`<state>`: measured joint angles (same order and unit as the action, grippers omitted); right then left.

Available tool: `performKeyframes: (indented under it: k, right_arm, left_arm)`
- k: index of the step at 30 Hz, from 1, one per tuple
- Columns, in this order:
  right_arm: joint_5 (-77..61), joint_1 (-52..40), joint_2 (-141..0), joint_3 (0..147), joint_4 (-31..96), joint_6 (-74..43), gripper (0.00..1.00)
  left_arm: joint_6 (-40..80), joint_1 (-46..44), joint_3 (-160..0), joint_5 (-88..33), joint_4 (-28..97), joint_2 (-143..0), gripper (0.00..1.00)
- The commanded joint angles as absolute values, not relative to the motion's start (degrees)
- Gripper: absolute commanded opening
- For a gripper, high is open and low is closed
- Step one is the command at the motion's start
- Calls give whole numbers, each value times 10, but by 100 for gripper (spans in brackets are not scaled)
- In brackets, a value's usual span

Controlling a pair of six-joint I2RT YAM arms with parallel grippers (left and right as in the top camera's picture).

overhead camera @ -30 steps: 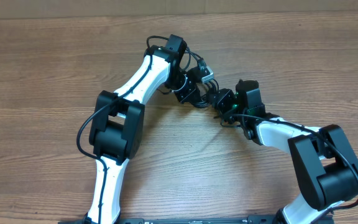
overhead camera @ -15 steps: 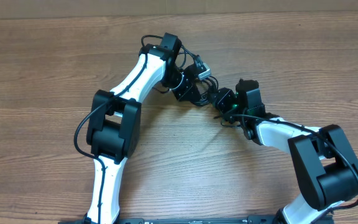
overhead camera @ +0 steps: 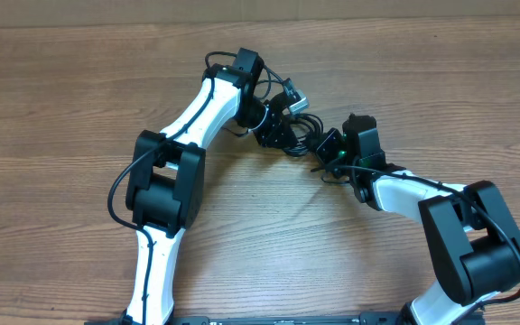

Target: Untangle cables

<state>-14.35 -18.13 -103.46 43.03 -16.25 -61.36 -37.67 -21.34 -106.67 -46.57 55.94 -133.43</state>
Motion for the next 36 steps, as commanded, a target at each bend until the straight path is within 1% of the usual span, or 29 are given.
performKeyframes:
  k: [1,6,10,13,20,28,32,36]
  right_arm:
    - [-142,-184,-1038,430,-154,-610,4]
    - [-161,-182,-1038,430,-142,-607,4]
    - [-165,-183,-1038,430,-138,-558,4]
    - [-150,-182,-1038,430,-133,-552,4]
    - [-124,-179,-1038,430,-123,-552,4]
    - [-111,-179,-1038,430,-122,-552,4]
    - [-104,-179,-1038,430,-121,-552,4]
    - [-98,-179,-1038,430,-123,-552,4]
  left_arm:
    - [-386,-216,-1082,-497,557,-1343,4]
    - [-385,-206,-1082,-449,557,-1343,4]
    - [-381,-192,-1082,-446,557,-1343,4]
    - [-368,-176,-1082,-458,555,-1343,4]
    - [-366,-117,-1110,-611,583,-1343,4]
    - [-352,-44,-1124,-716,600,-1343,4]
    - [-307,-6,-1124,-695,594,-1343,4]
    - [-236,26,-1124,-625,590,-1343,4]
